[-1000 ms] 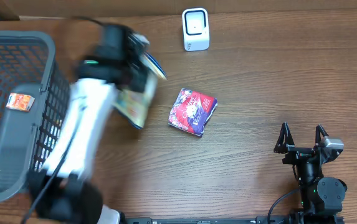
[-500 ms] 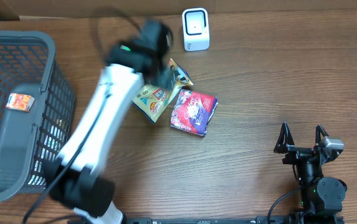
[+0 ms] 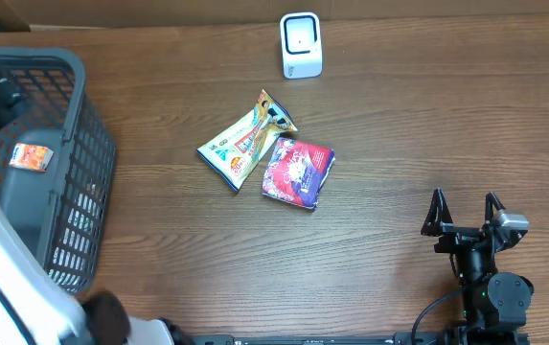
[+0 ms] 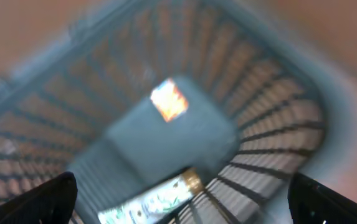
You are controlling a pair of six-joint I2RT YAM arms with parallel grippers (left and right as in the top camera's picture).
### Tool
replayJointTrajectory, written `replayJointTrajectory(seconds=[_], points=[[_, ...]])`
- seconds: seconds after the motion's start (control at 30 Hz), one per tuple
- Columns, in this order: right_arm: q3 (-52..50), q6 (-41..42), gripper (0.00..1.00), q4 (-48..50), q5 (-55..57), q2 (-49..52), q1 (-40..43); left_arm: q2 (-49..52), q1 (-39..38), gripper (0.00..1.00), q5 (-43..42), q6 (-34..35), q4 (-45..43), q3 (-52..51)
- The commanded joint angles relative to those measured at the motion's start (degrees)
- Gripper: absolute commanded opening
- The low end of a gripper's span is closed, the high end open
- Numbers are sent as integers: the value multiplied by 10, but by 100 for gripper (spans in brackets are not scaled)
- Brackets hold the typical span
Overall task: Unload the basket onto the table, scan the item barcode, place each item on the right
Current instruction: 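Carry the yellow snack pack out and drop it beside the red pack, then grasp the orange Kleenex tissue pack in the basket with left gripper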
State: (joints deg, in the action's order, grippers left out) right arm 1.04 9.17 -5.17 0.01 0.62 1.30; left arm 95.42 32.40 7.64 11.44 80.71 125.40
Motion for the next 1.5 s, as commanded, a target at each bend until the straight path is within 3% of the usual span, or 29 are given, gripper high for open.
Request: replayJointTrajectory(seconds=[0.0,0.23,0.4,0.7,1.0,1.43,1.47], points=[[-6,-2,100,3,-1,-5,-3,40,51,100,-70,35,-39,-88],[-6,-2,100,3,-1,-5,-3,45,43,100,0,56,-258,-316],[-6,-2,100,3,-1,-5,-3,45,40,99,39,110,-407,-449],[-6,-2,100,3,-1,-5,-3,48,39,100,63,131,-644,-584],[-6,-2,100,3,-1,-5,-3,113,39,100,64,153,-734,-589],[-6,-2,100,3,-1,-5,-3,196,39,100,60,158,-792,-589],[-6,-2,100,3,-1,-5,-3,196,39,96,60,158,-793,-589]])
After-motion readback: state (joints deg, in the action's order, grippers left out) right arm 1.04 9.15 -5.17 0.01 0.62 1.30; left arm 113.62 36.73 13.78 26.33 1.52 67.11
